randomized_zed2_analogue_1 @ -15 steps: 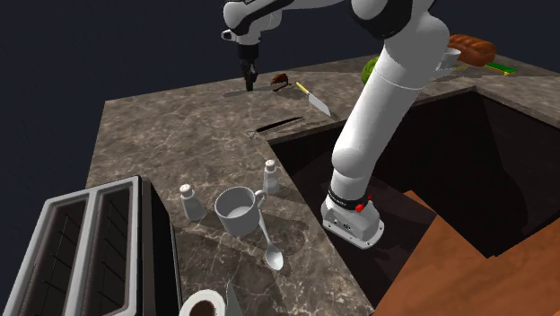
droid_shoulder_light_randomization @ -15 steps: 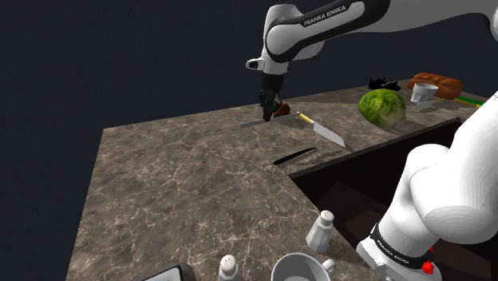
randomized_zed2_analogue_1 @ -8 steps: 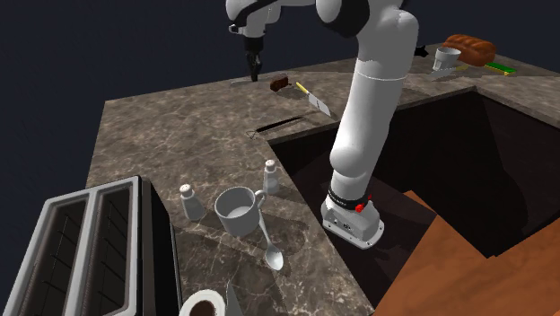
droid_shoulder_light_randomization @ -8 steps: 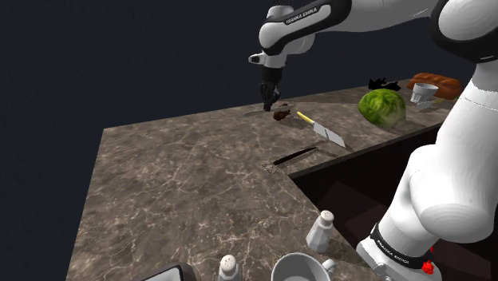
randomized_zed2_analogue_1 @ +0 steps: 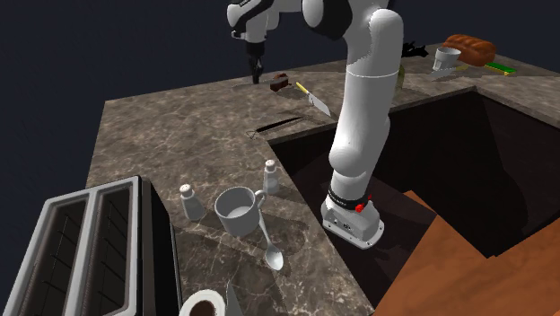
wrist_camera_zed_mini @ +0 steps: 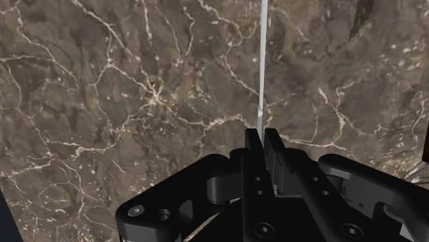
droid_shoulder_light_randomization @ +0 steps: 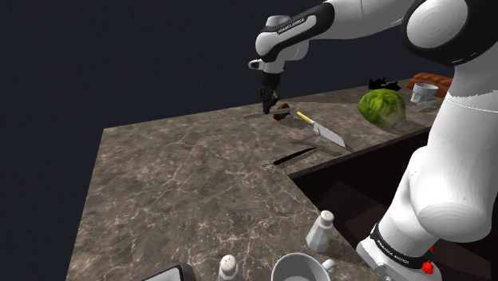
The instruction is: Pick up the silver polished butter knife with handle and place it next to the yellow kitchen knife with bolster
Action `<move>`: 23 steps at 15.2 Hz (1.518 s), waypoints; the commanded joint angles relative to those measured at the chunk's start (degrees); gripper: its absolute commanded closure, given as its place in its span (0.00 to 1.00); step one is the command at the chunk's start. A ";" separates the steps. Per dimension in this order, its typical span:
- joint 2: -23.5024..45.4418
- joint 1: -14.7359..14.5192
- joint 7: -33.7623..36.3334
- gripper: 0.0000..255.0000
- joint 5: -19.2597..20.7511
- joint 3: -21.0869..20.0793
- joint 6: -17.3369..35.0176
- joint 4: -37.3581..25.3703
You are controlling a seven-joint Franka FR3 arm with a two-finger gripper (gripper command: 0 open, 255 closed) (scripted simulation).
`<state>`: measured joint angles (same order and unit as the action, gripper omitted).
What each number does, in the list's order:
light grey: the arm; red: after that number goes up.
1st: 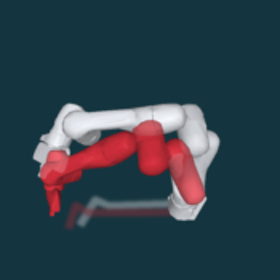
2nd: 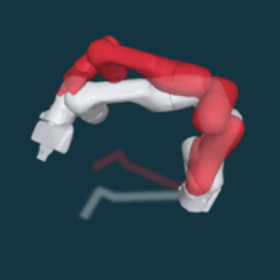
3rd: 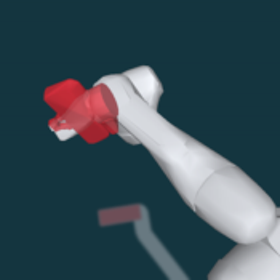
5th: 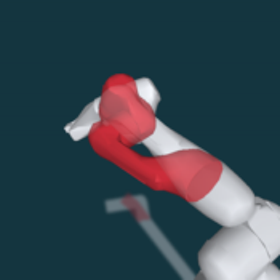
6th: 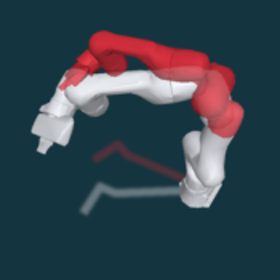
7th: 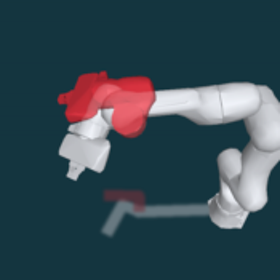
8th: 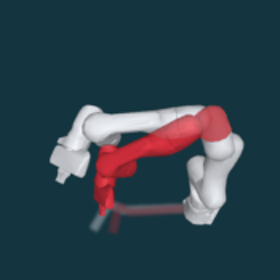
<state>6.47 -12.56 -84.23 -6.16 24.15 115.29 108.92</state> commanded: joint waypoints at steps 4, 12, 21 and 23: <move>1.22 0.12 -0.68 1.00 -0.75 -0.07 3.45 2.36; 3.85 0.39 -1.99 1.00 -2.40 -0.37 8.99 5.58; 4.52 0.47 -2.32 1.00 -2.83 -0.47 10.16 6.16; 4.52 0.47 -2.32 0.00 -2.83 -0.47 10.16 6.16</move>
<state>10.99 -12.09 -86.56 -8.99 23.67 125.45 115.08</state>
